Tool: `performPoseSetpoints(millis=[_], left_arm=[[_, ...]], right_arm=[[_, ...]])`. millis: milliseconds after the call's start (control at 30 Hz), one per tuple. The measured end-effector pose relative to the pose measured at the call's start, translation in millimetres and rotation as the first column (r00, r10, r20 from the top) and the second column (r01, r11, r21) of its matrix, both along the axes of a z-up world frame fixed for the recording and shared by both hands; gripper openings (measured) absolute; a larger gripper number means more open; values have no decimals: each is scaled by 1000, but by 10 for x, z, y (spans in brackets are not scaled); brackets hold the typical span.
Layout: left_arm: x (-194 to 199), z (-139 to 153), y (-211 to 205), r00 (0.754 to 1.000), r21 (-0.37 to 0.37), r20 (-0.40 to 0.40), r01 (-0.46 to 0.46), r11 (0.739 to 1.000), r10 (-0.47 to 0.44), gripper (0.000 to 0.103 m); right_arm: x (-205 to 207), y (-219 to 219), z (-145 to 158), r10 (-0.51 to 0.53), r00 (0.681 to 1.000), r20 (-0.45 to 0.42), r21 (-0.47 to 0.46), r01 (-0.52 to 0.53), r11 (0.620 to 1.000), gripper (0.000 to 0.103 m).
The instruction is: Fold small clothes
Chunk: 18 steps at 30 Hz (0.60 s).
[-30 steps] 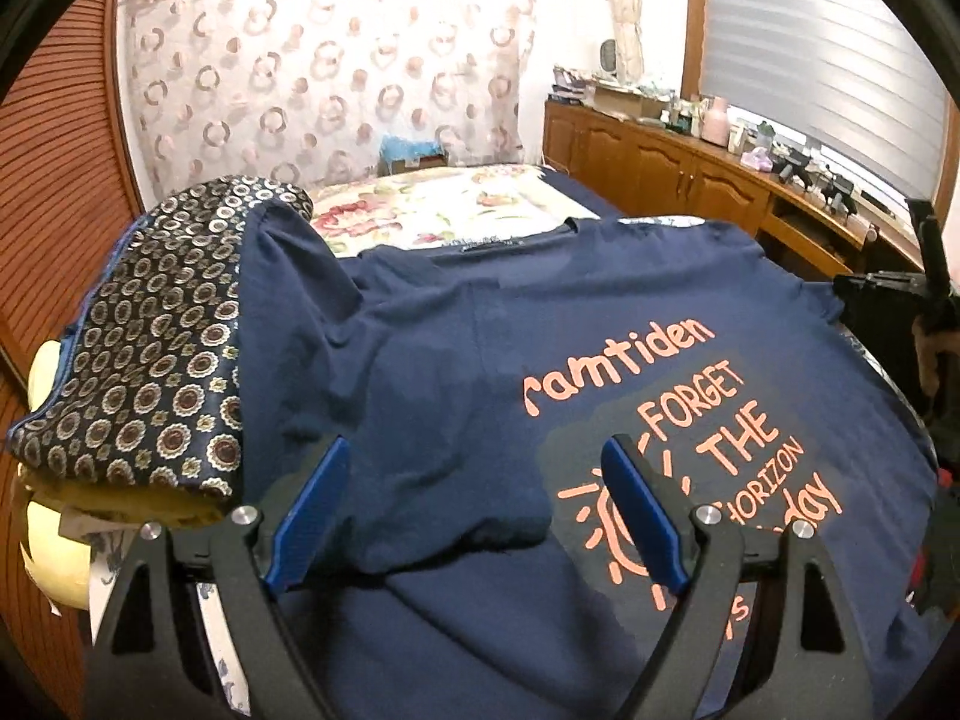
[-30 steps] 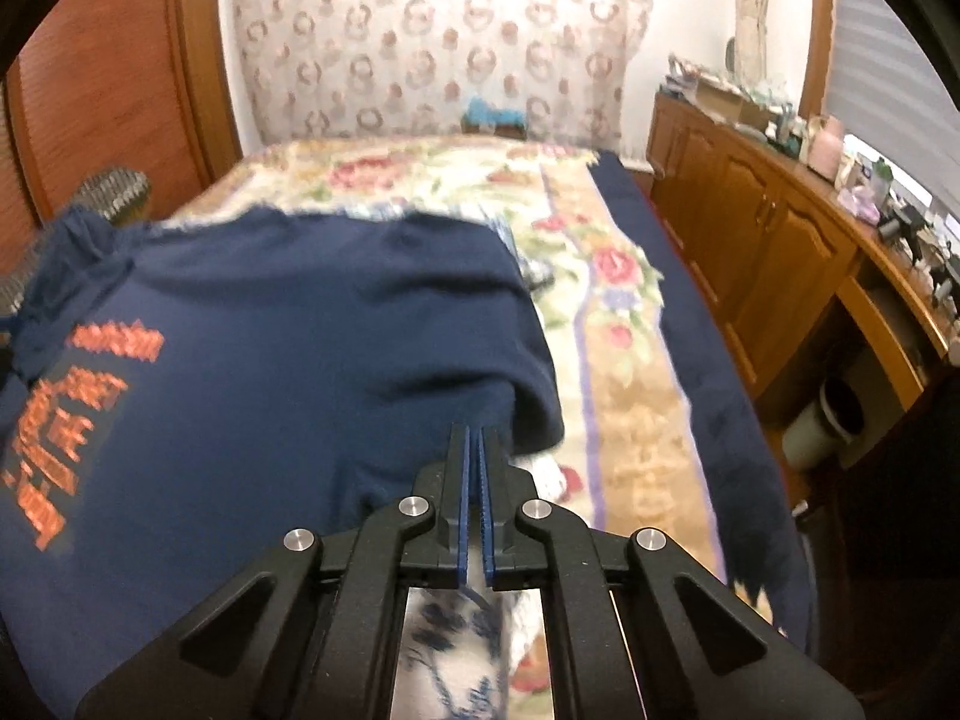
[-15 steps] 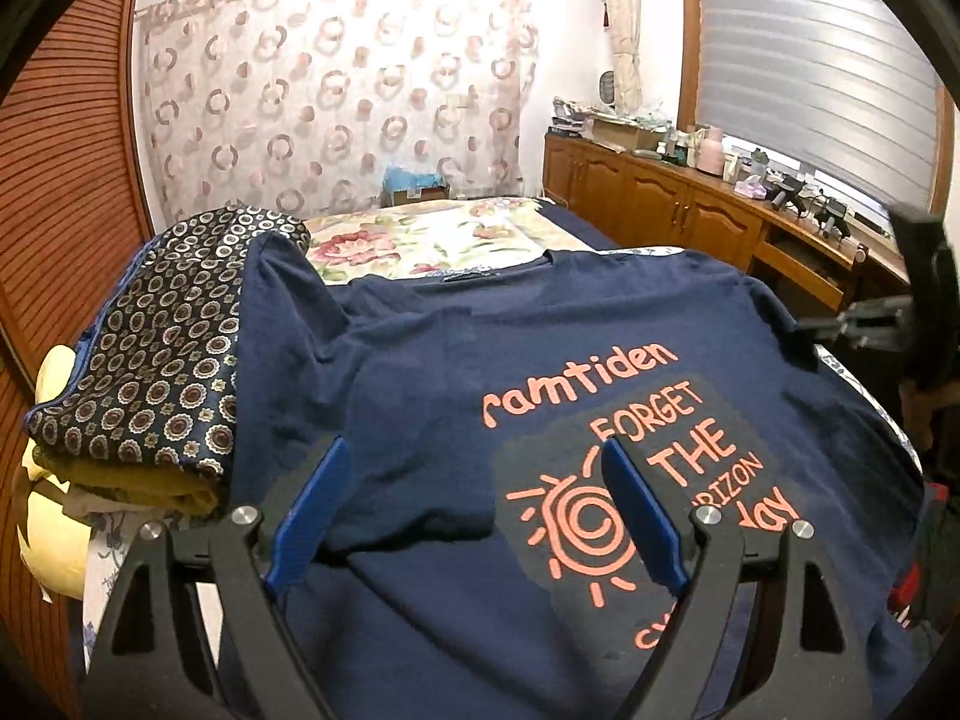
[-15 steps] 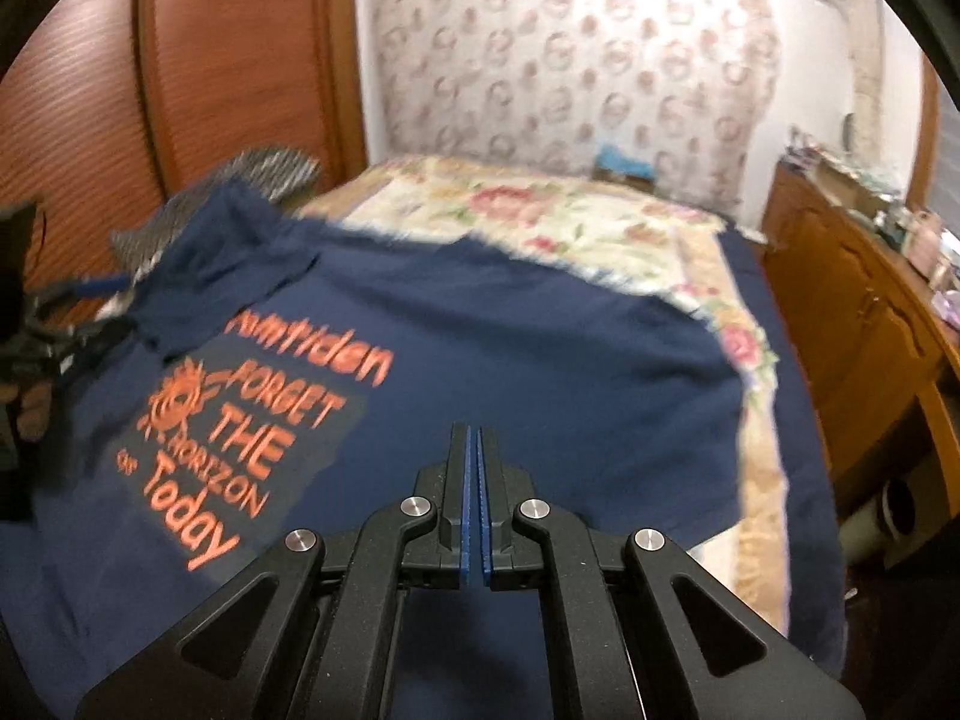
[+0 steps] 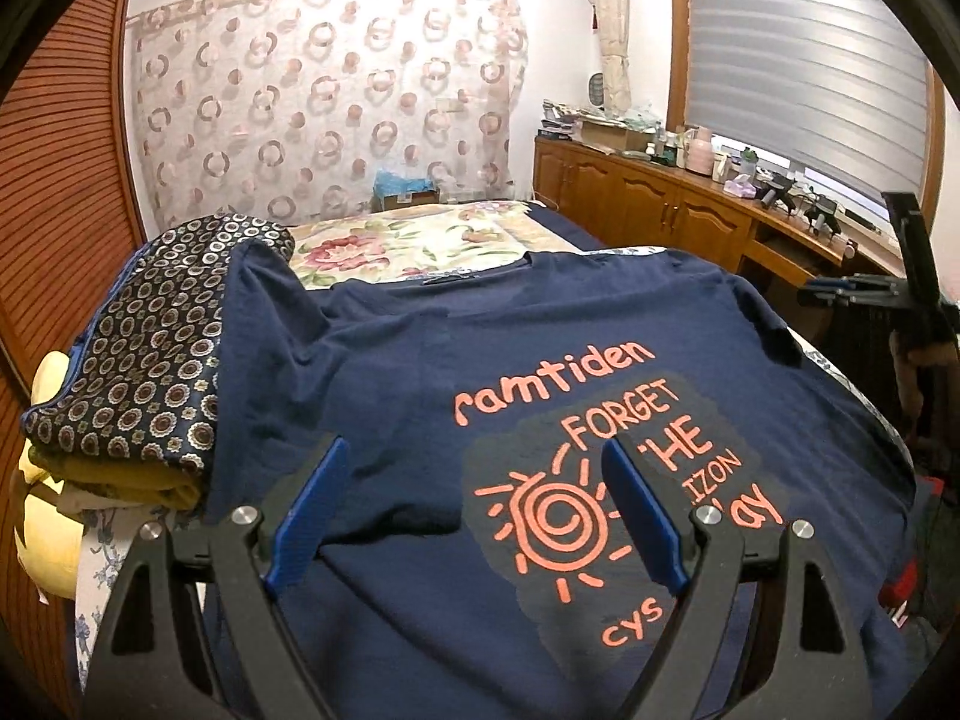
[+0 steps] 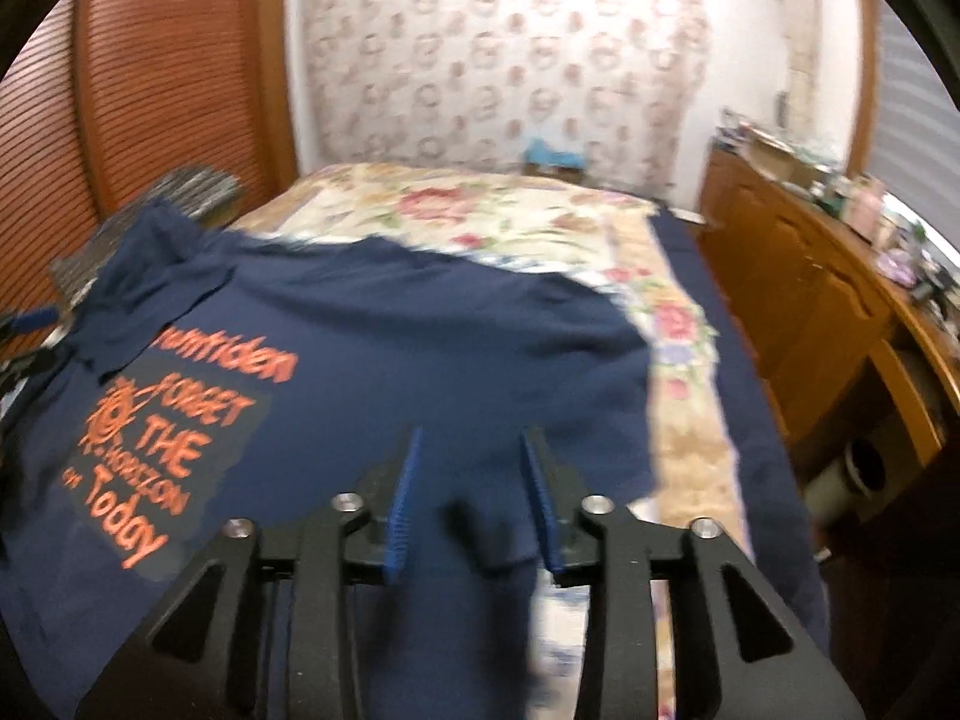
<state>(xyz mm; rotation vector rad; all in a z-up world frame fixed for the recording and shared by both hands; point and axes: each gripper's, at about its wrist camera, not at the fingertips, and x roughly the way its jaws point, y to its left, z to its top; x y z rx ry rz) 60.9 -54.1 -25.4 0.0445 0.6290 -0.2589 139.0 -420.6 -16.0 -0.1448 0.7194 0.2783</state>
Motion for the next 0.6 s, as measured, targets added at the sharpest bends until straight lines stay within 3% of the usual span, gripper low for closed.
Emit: performPoseSetpoints(millis=[133,233,467,600], left_arm=[[3,-4,-51,1000,-2,-4,9,1000,-9,86],[5,-19,-70,1000,-5,-9,11,1000,-11,86],[19,-52,-73,1000,-4,-21,19,1000,-19,86],[22,-57,-72,1000,-4,-23,19,1000,-19,86]], right_arm=[[108,-289,-53,-60,998,-30,2,61,998,44],[247,-445,-235,-100,990,-100,-1,100,995,44],[527,-587,-503,-117,970,-215,46,130,990,44],[622,-634,-504,-104,967,-234,97,130,987,44]])
